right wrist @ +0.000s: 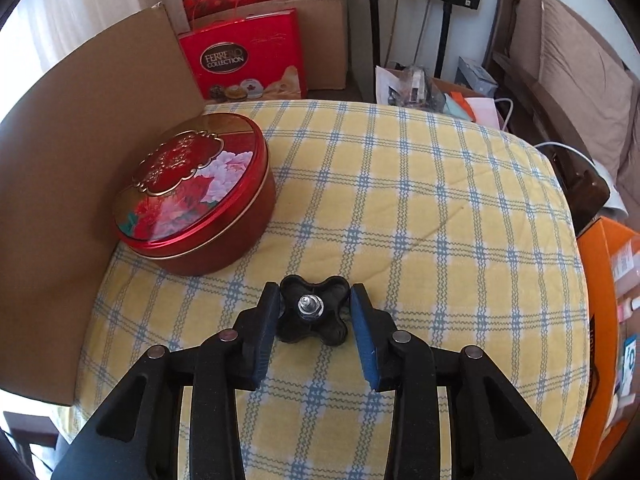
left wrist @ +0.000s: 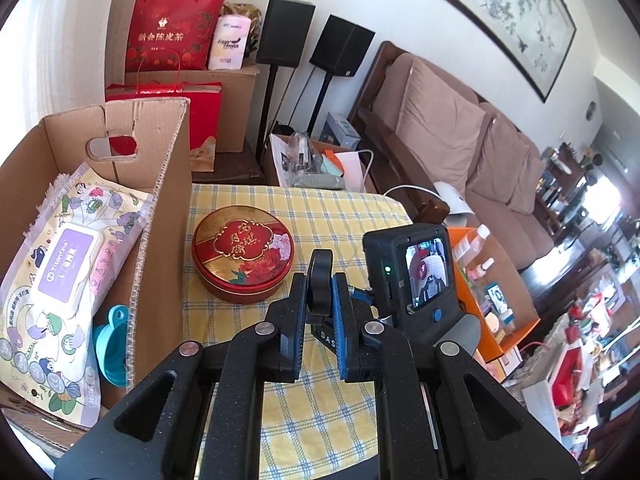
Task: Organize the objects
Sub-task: 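Close the left gripper on the black knob and lift while the right grips the other knob, then carry the black star knobs over the cardboard box with both grippers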
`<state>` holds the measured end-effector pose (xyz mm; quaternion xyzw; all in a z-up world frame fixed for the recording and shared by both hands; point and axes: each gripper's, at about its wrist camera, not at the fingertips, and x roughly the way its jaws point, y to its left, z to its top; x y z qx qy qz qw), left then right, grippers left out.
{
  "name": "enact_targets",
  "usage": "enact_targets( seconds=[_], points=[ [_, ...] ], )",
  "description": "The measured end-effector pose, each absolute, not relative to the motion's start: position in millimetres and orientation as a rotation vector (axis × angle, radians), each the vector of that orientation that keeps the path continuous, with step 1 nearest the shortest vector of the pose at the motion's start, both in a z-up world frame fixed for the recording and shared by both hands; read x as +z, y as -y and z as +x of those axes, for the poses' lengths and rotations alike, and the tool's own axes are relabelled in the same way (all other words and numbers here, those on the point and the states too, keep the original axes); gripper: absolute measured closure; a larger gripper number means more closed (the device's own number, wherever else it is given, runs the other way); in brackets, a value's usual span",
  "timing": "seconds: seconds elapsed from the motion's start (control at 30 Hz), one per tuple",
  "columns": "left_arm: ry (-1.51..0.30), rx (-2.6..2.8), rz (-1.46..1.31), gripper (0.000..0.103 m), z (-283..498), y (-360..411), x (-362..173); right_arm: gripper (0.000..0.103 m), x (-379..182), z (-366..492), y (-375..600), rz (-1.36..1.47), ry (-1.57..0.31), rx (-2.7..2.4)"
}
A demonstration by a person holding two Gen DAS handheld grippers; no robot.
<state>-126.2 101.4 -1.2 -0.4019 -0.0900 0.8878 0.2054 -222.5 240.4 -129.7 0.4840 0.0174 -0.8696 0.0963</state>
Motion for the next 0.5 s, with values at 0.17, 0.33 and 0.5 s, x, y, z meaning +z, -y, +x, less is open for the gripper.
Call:
enact_targets(
  seconds=[0.17,0.33,0.5],
  points=[
    [0.275,2.468,-1.108,0.091,-123.0,-87.7,8.0,0.085,-112.5,-216.5,-247.4,1.402,-0.008,-2.589],
    [0.288,2.486,-1.095,0.091,-121.9,-72.3,15.8,0.089,-86.8,-209.6,-250.6,1.368,-0.025,-2.613],
    [0.309,2.498,-1.1,0.091,-120.7,-62.1,15.0,0.077,-81.5,-209.2,-254.2,1.372,0.018,-2.608]
  ],
)
